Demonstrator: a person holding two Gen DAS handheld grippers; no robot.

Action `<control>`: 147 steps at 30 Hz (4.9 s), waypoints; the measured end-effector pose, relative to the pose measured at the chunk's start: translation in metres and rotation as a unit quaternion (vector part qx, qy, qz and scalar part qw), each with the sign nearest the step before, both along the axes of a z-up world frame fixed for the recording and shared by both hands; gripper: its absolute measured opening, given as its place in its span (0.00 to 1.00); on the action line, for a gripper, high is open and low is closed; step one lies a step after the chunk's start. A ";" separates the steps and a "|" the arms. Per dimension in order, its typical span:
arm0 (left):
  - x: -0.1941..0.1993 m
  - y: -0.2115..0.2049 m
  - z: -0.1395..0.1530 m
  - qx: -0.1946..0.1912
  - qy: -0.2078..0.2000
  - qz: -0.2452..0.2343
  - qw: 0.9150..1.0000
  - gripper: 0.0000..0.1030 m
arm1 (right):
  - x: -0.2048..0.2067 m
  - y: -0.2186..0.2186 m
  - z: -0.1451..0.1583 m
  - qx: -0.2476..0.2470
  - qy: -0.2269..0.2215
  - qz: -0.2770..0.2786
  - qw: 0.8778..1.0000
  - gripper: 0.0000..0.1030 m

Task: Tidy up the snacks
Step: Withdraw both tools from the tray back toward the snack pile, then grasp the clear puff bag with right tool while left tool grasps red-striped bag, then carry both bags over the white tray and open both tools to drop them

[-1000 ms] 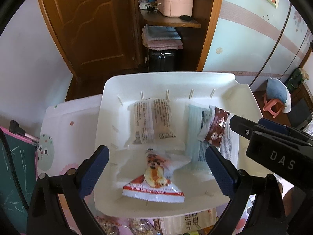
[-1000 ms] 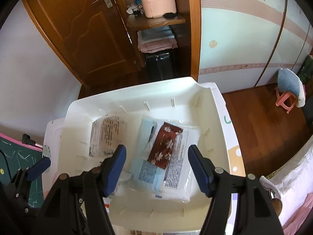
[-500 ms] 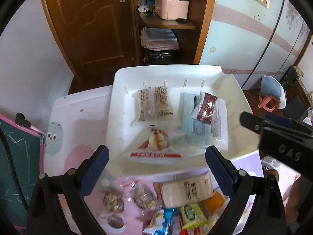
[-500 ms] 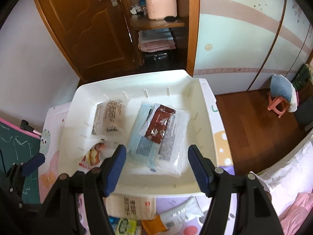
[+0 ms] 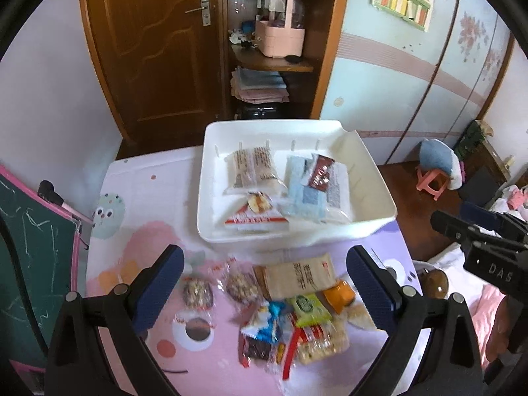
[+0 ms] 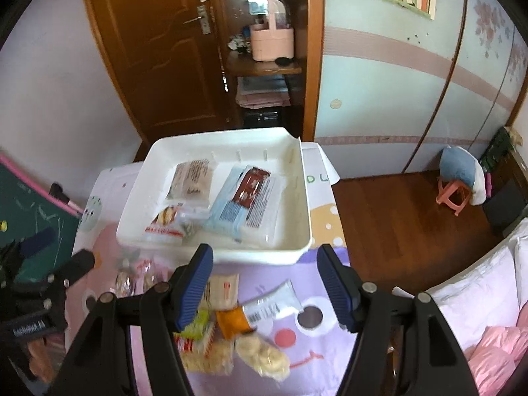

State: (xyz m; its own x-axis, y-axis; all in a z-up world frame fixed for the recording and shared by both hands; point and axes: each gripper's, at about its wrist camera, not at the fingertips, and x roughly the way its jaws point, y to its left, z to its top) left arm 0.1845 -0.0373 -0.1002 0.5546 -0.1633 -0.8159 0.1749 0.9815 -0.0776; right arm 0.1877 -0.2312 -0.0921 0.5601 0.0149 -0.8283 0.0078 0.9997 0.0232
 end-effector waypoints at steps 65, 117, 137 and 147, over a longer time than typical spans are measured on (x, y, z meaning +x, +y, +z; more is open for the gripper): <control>-0.073 0.038 -0.151 0.003 0.137 0.068 0.988 0.17 | -0.076 0.007 -0.138 0.031 0.107 0.126 0.986 0.36; 0.124 -0.021 0.004 0.030 -0.023 0.028 0.999 0.17 | 0.098 0.040 0.042 0.006 -0.068 0.020 0.997 0.36; 0.192 -0.038 -0.079 0.047 0.041 0.011 0.998 0.17 | 0.162 0.026 -0.044 0.005 0.020 -0.045 0.999 0.36; 0.199 -0.029 -0.097 0.078 0.056 0.023 0.995 0.89 | 0.177 0.034 -0.074 0.022 0.072 -0.052 0.996 0.38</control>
